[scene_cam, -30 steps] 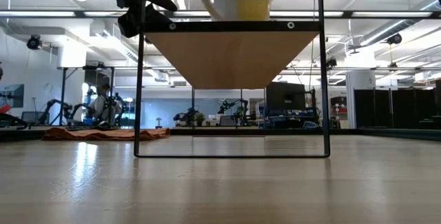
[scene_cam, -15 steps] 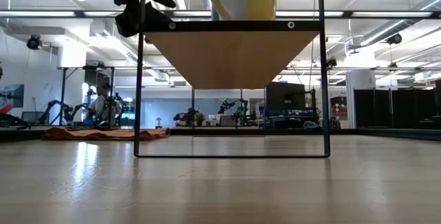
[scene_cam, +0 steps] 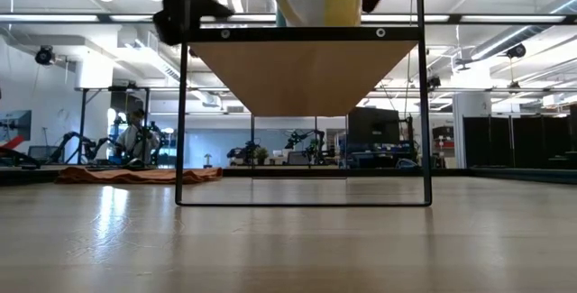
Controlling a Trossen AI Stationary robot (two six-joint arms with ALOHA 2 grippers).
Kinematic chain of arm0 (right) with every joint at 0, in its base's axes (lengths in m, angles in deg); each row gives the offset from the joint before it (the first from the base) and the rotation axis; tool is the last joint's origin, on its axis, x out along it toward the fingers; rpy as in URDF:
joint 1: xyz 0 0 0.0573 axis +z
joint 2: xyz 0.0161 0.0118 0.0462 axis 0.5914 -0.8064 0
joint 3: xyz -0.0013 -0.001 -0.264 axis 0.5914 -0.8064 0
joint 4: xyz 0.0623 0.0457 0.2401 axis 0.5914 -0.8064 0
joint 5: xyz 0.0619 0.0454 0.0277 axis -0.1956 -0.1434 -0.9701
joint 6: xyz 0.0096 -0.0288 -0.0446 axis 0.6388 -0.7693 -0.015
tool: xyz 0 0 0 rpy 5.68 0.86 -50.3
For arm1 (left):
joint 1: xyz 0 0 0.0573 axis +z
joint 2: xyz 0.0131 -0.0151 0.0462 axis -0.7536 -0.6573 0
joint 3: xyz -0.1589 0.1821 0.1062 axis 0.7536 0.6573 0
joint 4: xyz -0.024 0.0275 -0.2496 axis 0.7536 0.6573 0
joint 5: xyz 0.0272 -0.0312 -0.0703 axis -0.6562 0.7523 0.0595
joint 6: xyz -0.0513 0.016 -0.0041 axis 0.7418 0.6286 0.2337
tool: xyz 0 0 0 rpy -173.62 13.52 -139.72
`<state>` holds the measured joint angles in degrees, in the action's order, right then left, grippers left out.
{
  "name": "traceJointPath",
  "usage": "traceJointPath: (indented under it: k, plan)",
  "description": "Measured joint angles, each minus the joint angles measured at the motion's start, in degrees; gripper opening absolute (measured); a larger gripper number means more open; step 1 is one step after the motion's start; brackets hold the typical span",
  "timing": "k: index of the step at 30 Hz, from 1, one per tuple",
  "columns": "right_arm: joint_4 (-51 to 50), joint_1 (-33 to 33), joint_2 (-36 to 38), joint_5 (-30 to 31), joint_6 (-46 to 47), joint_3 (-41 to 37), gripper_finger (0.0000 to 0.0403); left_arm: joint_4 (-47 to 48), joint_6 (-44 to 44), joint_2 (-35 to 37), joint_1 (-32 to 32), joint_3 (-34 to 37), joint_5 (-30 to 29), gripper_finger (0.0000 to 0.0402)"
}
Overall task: Stack small to large cups/mugs on shelf
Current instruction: Put the yellow mug on the shelf
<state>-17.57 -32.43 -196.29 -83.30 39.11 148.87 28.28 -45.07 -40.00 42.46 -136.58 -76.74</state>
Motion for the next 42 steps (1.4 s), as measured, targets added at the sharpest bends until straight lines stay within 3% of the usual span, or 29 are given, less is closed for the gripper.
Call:
traceJointPath:
  k: [9, 17, 25, 42]
  plan:
    - [0.0, 3.3, 2.0, 0.0, -2.1, -3.2, 0.0011, -6.0, 7.9, -6.4, -5.6, -1.3, -4.1, 0.0162]
    - [-0.1, 5.0, 4.4, 1.6, -0.7, -6.2, 0.0011, -6.6, 9.7, -10.8, -9.7, -4.1, -5.3, 0.0162]
    - [1.6, 5.1, 4.3, 2.9, -1.3, -10.3, 0.0011, -6.8, 9.7, -14.2, -10.2, -8.3, -7.5, 0.0162]
    - [9.4, 4.8, 4.5, 4.0, -2.0, -11.9, 0.0011, -7.1, 9.8, -18.1, -11.4, -10.8, -6.4, 0.0162]
